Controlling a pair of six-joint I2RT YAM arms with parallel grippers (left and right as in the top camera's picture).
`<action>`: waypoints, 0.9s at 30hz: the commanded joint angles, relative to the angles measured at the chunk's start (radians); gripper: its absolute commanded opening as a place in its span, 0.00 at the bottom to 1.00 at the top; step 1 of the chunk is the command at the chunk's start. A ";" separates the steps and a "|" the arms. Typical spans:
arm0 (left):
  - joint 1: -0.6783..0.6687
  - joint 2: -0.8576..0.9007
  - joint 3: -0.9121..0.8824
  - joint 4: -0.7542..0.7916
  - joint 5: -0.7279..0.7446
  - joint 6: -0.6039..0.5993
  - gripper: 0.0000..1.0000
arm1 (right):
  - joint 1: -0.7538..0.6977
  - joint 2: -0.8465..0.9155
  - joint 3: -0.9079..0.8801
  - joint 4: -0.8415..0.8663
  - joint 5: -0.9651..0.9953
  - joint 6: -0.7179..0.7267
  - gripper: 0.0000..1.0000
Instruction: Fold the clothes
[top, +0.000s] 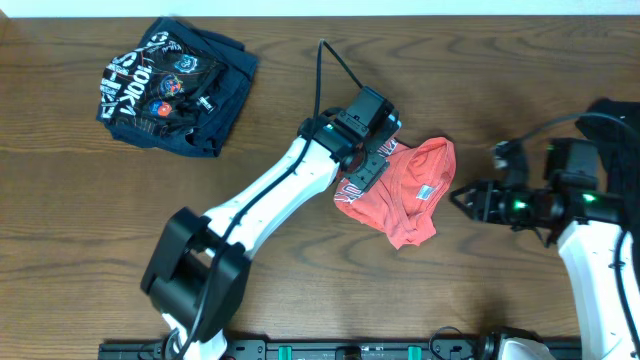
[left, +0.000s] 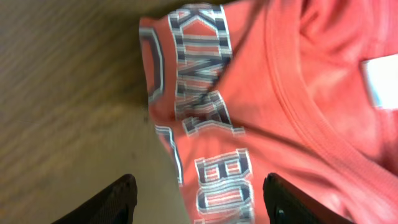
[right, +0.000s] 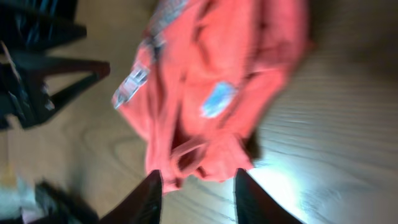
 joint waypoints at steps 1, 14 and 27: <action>0.003 -0.004 0.008 -0.055 0.052 -0.082 0.67 | 0.097 0.032 -0.009 0.024 0.018 0.008 0.39; 0.004 0.000 -0.259 0.110 0.130 -0.143 0.61 | 0.181 0.295 -0.019 0.255 0.118 0.259 0.10; 0.004 -0.001 -0.330 0.148 0.132 -0.143 0.57 | 0.212 0.371 -0.020 0.131 -0.017 0.124 0.40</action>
